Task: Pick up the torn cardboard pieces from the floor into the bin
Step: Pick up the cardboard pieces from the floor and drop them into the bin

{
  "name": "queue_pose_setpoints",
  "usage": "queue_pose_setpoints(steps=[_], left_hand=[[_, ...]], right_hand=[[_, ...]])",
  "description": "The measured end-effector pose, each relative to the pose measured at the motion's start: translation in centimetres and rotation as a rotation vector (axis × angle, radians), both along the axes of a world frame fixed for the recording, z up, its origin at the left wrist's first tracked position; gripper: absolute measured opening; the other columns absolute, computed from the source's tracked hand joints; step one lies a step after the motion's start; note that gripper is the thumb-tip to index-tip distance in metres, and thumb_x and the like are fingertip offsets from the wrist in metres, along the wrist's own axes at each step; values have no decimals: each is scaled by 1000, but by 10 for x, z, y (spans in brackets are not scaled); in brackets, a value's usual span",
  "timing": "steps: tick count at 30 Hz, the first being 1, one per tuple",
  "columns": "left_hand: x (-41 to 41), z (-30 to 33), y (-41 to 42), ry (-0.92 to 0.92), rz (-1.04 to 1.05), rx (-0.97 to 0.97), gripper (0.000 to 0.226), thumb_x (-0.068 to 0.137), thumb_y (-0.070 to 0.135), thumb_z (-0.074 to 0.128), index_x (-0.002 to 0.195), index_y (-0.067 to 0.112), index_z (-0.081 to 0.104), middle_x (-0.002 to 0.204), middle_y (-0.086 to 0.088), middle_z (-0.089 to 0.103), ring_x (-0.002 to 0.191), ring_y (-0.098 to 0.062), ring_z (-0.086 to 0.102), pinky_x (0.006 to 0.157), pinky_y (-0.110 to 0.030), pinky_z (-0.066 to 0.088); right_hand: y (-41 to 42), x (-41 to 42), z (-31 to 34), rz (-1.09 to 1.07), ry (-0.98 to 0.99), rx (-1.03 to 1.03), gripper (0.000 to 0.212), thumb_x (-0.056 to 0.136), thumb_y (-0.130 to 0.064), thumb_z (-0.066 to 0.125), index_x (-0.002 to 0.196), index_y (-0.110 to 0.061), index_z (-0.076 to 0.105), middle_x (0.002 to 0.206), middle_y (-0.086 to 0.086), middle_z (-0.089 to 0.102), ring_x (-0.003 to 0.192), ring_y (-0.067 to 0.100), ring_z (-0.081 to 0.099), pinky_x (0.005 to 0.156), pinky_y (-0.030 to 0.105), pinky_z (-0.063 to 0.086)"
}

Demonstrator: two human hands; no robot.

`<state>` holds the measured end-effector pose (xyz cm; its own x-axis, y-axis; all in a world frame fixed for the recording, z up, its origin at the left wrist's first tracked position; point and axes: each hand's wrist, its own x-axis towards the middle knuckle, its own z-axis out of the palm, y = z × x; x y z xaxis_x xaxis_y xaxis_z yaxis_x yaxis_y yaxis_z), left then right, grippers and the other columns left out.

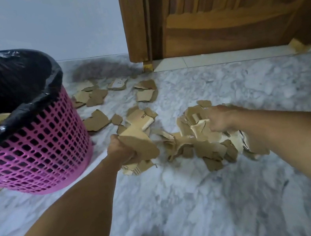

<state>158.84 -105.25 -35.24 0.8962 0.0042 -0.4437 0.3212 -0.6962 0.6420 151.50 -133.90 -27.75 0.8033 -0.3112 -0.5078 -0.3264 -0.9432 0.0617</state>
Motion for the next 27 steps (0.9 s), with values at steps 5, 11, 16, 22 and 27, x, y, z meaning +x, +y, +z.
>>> queue_pose_setpoints(steps=[5,11,16,22,27], left_hand=[[-2,-32,-21,49,-9,284,95,71,30,81,144,21,22,136,-15,39,124,-32,40,106,-45,36],[4,-65,-15,120,57,592,139,38,81,74,146,11,22,147,-15,25,136,-37,25,107,-48,32],[1,-63,-21,265,-14,773,134,26,85,71,136,17,38,123,-8,45,115,-28,38,82,-37,30],[4,-63,-33,172,246,437,117,39,35,98,127,11,23,127,-19,30,123,-35,35,98,-46,44],[0,-57,-46,153,251,131,95,51,5,93,116,16,24,110,-17,45,106,-36,54,69,-41,54]], right_hand=[[-18,2,-65,-89,-33,127,27,88,-8,54,113,-6,64,114,13,64,101,29,63,80,29,51],[-63,-12,-87,-504,-330,178,75,72,-41,75,138,-19,48,140,11,49,129,34,47,103,40,45],[-117,-42,-101,-892,-230,66,107,63,-72,69,145,-14,35,150,15,30,138,38,28,111,45,31],[-117,-61,-134,-966,-254,252,124,38,-66,81,142,-16,37,139,15,47,129,37,43,108,45,37],[-93,-53,-121,-913,-288,255,113,54,-44,90,141,-12,26,137,19,41,126,38,44,105,45,40]])
